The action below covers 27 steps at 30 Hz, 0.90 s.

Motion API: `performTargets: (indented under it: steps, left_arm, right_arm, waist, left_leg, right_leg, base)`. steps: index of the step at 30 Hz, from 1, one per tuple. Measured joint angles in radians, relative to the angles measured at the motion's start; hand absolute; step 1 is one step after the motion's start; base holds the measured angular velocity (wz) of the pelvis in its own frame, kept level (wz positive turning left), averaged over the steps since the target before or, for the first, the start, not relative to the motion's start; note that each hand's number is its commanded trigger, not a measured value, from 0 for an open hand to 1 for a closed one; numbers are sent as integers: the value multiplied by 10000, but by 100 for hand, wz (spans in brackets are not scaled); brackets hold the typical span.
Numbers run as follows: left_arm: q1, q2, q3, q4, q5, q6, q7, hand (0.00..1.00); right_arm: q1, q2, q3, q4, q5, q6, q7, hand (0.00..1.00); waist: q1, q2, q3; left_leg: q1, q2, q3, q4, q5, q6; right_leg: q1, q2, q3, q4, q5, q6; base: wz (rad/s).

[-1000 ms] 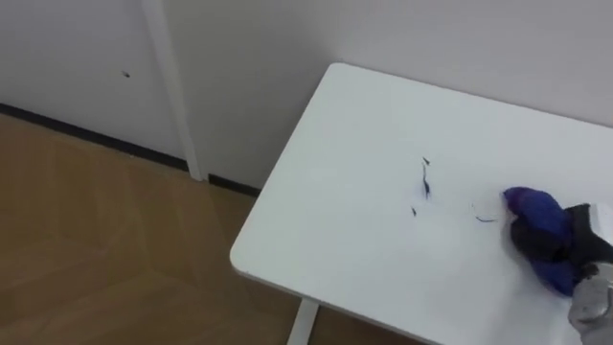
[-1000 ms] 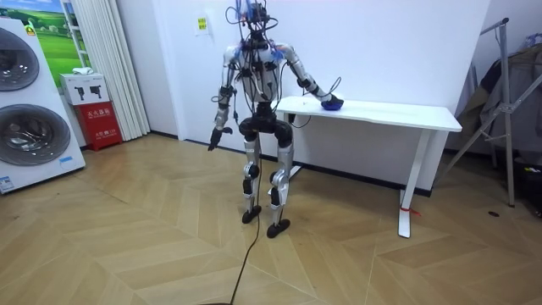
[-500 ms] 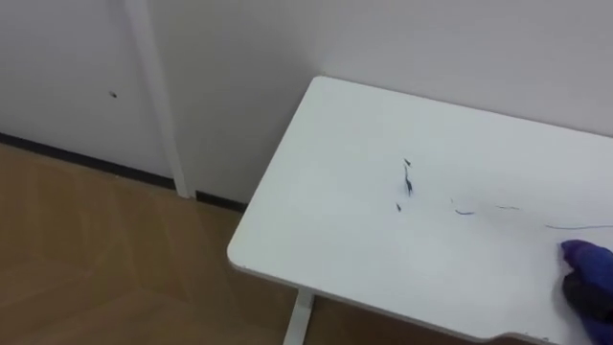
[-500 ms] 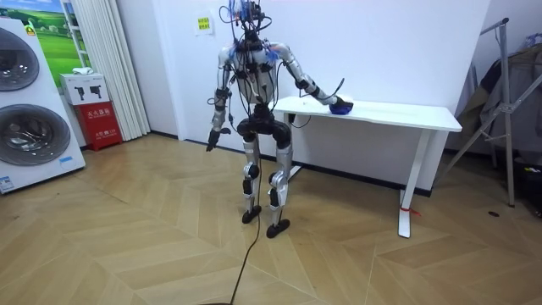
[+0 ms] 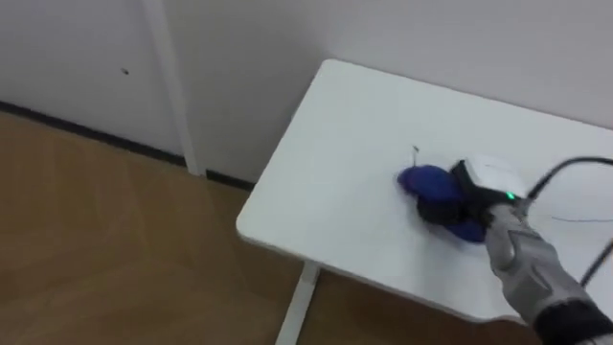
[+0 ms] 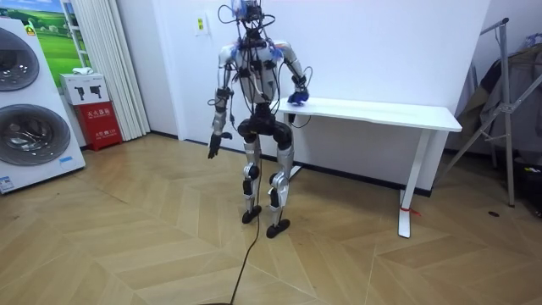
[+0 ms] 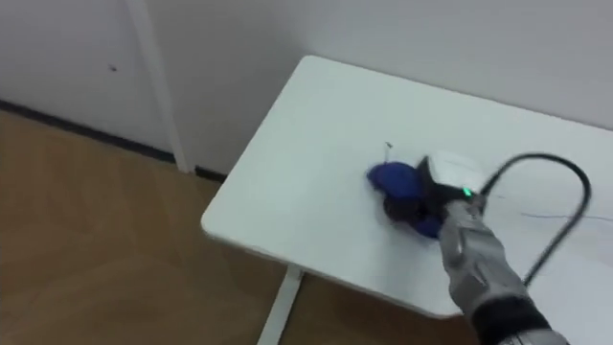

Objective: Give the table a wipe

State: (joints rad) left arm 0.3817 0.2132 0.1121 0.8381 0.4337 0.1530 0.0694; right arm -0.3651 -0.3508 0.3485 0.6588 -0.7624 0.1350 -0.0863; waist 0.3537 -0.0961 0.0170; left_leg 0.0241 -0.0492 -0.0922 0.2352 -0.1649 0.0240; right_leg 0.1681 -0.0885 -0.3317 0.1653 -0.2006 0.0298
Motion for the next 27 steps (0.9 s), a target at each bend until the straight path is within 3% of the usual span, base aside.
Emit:
performTargets:
  steps: [3, 7, 10, 13, 18, 19, 21, 23, 25, 27]
  left_arm:
    - [186, 16, -22, -27, -2, 44, -51, 0]
    - [283, 58, 38, 99, -17, 83, -177, 0]
    - [29, 50, 22, 82, -88, -85, -178, 0]
    - [-156, 55, 20, 93, -87, -126, -125, 0]
    - [-123, 11, 72, 76, 120, -112, -23, 0]
    - [-97, 4, 108, 76, 142, -110, 19, 0]
    - [87, -45, 477, 28, 423, -89, 128, 0]
    - [245, -56, 807, 5, 413, -30, 202, 0]
    - [456, -24, 840, 10, 408, 23, 375, 0]
    - [534, 7, 952, 73, 406, 94, 375, 0]
  right_arm:
    - [-4, -3, 56, 124, -96, -31, 245, 100]
    - [153, -25, -15, 236, 197, -397, 247, 100]
    - [387, -23, -244, 360, 661, -555, -50, 100]
    - [915, -23, -505, 465, 982, -806, -531, 100]
    - [2373, -15, -1803, 689, 1657, -1775, -1605, 100]
    - [2554, -14, -1961, 700, 1789, -1836, -1706, 100]
    - [3348, -18, -2772, 751, 1857, -1891, -2078, 100]
    - [3819, -84, -3476, 1015, 2057, -1891, -2398, 100]
    - [3916, -318, -4233, 1696, 2200, -1887, -2564, 100]
    - [4125, -933, -5065, 2731, 2689, -1780, -2732, 100]
  waist:
    - [118, -8, 6]
    - [-89, 48, 24]
    - [-146, 169, -3]
    - [-321, 278, -79]
    - [-904, 311, -208]
    - [-1019, 311, -214]
    - [-1283, 291, -319]
    - [-1408, 260, -350]
    - [-1837, 236, -379]
    - [-2022, 228, -383]
  left_leg:
    - [-26, -24, -345, -59, 1, 8]
    - [100, -69, -463, -129, 0, 7]
    - [106, -68, -460, -154, -4, 13]
    - [171, -174, -473, -224, 21, 59]
    - [242, -371, -519, -144, 14, 217]
    - [274, -400, -561, -140, 12, 243]
    - [450, -491, -638, -132, -46, 353]
    - [563, -517, -621, -108, -91, 422]
    - [564, -588, -738, 27, -152, 489]
    - [571, -632, -767, 55, -172, 527]
  right_leg:
    - [69, -14, -194, 31, 16, 25]
    - [244, 10, -291, 15, 16, 28]
    - [260, -6, -278, 15, 15, 30]
    - [323, -82, -288, 11, -5, 63]
    - [502, -283, -362, 12, -56, 230]
    - [571, -310, -452, 3, -51, 256]
    - [797, -391, -565, 27, -43, 322]
    - [934, -446, -566, 25, -40, 405]
    - [1025, -485, -682, 52, -22, 437]
    - [1027, -512, -669, 53, 29, 517]
  base:
    - [42]
    - [13]
    - [5]
    - [4]
    - [7]
    - [17]
    - [12]
    - [-3]
    - [4]
    - [-3]
